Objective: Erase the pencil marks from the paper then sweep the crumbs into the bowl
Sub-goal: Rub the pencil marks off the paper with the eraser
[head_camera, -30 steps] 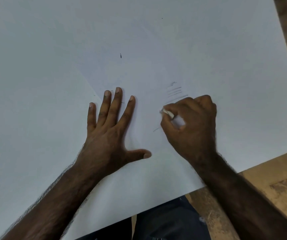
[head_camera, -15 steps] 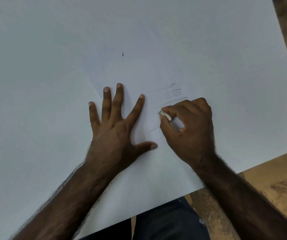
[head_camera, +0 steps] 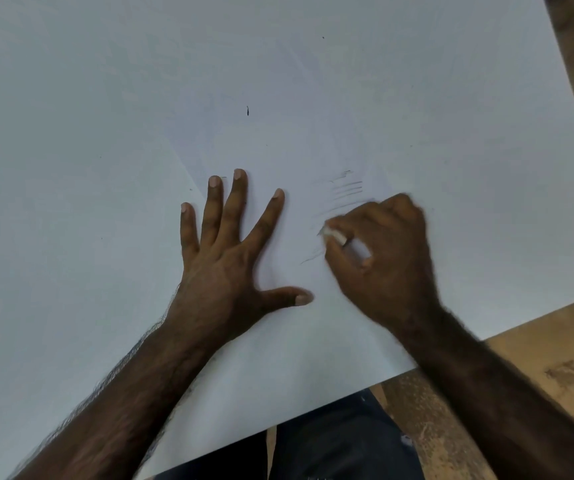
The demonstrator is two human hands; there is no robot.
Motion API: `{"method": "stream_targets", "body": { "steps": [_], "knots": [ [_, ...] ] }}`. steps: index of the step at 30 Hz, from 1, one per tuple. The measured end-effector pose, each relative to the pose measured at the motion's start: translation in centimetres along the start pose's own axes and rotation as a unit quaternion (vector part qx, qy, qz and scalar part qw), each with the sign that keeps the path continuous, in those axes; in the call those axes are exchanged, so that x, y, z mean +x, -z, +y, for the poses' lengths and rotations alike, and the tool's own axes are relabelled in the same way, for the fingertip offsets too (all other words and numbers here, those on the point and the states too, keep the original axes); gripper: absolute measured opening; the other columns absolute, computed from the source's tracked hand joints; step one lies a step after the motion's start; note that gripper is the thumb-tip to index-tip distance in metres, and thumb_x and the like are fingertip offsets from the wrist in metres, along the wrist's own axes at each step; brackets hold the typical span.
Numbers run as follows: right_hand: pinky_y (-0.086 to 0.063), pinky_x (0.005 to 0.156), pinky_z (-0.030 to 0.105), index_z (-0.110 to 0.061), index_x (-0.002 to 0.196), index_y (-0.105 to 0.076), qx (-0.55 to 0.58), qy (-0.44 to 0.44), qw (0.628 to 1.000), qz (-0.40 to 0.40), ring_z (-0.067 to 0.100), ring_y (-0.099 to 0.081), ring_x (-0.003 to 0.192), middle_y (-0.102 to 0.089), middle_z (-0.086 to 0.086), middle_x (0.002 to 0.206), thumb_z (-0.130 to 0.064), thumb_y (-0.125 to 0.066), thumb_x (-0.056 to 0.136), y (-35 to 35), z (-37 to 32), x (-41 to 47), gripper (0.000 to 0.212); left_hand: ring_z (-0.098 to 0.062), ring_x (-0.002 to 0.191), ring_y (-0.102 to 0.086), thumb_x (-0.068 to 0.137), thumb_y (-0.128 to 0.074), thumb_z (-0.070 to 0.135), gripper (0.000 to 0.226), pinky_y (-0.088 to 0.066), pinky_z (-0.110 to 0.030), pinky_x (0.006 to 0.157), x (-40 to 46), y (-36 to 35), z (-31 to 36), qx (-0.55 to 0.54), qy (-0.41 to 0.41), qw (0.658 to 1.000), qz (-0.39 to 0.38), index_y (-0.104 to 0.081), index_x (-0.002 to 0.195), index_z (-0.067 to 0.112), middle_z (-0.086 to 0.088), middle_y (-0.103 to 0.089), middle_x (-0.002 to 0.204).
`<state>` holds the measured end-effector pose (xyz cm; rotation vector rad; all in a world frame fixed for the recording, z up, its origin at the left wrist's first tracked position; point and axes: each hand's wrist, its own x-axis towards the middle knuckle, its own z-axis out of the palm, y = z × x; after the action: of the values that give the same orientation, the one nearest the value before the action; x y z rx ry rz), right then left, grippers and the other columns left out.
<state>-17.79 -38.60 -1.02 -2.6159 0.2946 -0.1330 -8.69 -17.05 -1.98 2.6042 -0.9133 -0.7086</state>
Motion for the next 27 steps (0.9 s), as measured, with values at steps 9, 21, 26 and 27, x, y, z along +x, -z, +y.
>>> {"method": "stream_targets", "body": {
  "steps": [9, 21, 26, 27],
  "knots": [
    [-0.046, 0.085, 0.052, -0.017, 0.101, -0.082, -0.02, -0.005, 1.0, 0.021, 0.035, -0.066, 0.091, -0.078, 0.0, 0.097, -0.023, -0.075, 0.096, 0.9, 1.4, 0.6, 0.011, -0.025, 0.161, 0.036, 0.068, -0.039, 0.108, 0.131, 0.015, -0.064, 0.13, 0.0, -0.1, -0.1, -0.001, -0.002, 1.0, 0.0, 0.009, 0.171, 0.044, -0.001, 0.032, 0.177],
    [-0.044, 0.084, 0.049, -0.019, 0.097, -0.08, -0.047, -0.037, 0.997, 0.054, 0.034, -0.064, 0.09, -0.077, -0.001, 0.092, -0.024, -0.075, 0.094, 1.0, 1.5, -0.1, 0.008, -0.025, 0.162, 0.034, 0.068, -0.041, 0.108, 0.13, 0.014, -0.063, 0.13, 0.0, -0.4, -0.2, 0.001, -0.004, 1.0, 0.014, 0.007, 0.171, 0.045, 0.0, 0.03, 0.178],
    [-0.045, 0.083, 0.047, -0.018, 0.1, -0.079, -0.007, 0.009, 1.0, 0.001, 0.03, -0.063, 0.09, -0.076, 0.0, 0.093, -0.026, -0.071, 0.093, -0.4, -1.3, -2.1, 0.013, -0.027, 0.163, 0.032, 0.069, -0.037, 0.108, 0.129, 0.011, -0.065, 0.13, 0.0, -0.4, -0.2, 0.009, -0.004, 1.0, 0.016, 0.005, 0.172, 0.043, -0.002, 0.027, 0.179],
    [-0.046, 0.083, 0.047, -0.018, 0.102, -0.079, 0.003, 0.04, 0.999, -0.026, 0.029, -0.063, 0.092, -0.077, 0.0, 0.095, -0.027, -0.073, 0.093, -0.8, -2.2, -3.0, 0.015, -0.028, 0.164, 0.031, 0.069, -0.035, 0.107, 0.128, 0.01, -0.066, 0.131, 0.0, -0.4, -0.2, 0.014, -0.006, 1.0, 0.015, 0.005, 0.172, 0.042, -0.003, 0.026, 0.179]
  ]
}}
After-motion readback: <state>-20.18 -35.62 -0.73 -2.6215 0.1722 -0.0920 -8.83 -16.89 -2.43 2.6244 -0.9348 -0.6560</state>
